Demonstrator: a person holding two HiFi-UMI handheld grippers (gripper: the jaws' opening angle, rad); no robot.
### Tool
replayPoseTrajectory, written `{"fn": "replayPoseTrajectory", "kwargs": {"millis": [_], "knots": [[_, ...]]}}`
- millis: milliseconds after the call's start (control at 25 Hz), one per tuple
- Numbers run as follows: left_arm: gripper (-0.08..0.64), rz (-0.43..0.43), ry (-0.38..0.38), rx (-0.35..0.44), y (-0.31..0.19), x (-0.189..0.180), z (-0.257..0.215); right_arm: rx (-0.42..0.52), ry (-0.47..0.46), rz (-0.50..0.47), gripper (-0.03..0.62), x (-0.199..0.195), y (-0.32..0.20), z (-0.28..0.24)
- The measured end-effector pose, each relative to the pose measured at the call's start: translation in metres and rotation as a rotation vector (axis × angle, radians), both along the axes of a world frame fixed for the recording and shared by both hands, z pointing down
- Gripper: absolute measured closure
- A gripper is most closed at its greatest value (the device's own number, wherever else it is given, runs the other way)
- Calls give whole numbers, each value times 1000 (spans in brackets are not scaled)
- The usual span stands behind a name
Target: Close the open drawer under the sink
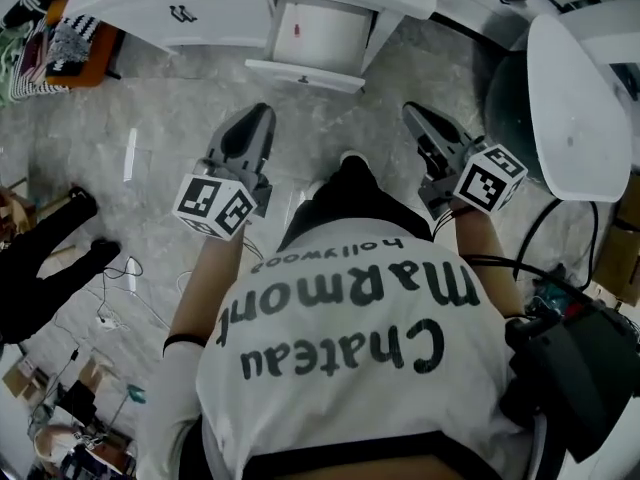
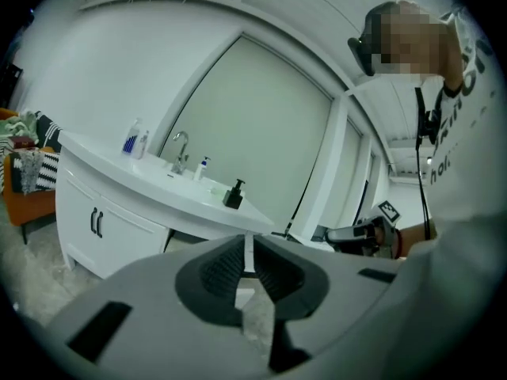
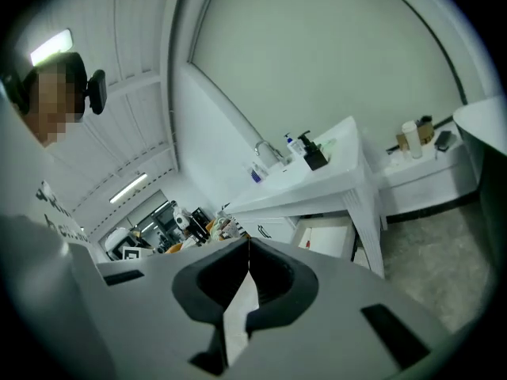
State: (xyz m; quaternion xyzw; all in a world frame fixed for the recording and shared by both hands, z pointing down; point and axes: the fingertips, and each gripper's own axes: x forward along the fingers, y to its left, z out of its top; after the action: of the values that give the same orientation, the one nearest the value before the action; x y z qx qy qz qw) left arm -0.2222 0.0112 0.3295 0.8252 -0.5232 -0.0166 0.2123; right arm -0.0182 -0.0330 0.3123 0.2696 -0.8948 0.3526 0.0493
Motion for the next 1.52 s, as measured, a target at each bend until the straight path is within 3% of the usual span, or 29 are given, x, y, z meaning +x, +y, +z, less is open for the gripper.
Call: {"fn": "replayPoseTrajectory", "kwargs": {"millis": [120,280,440,760,1040,1200,1520], "knots": [[546,6,3,-78,-14,3,30,-86,-41,18,580,5,-7,19],[539,6,-6,-194,-31,8,77,-127,-8,3,580,10,-26,48],[435,14,-40,-309,-46,24,135,-151,12,-25,580,17,-46,80],[399,-78,-163,-515,-68,28,233,-260,32,-111,580,33,-64,136],[399,-116,-225,-594,-86,28,283,-273,68,-177,580,40,-85,152],[399,-93,-217,-656,-94,36,301,-287,92,-196,580,40,-85,158],[399,-66,-316,-691,-112,29,324,-289,118,-178,580,35,-90,158]]}}
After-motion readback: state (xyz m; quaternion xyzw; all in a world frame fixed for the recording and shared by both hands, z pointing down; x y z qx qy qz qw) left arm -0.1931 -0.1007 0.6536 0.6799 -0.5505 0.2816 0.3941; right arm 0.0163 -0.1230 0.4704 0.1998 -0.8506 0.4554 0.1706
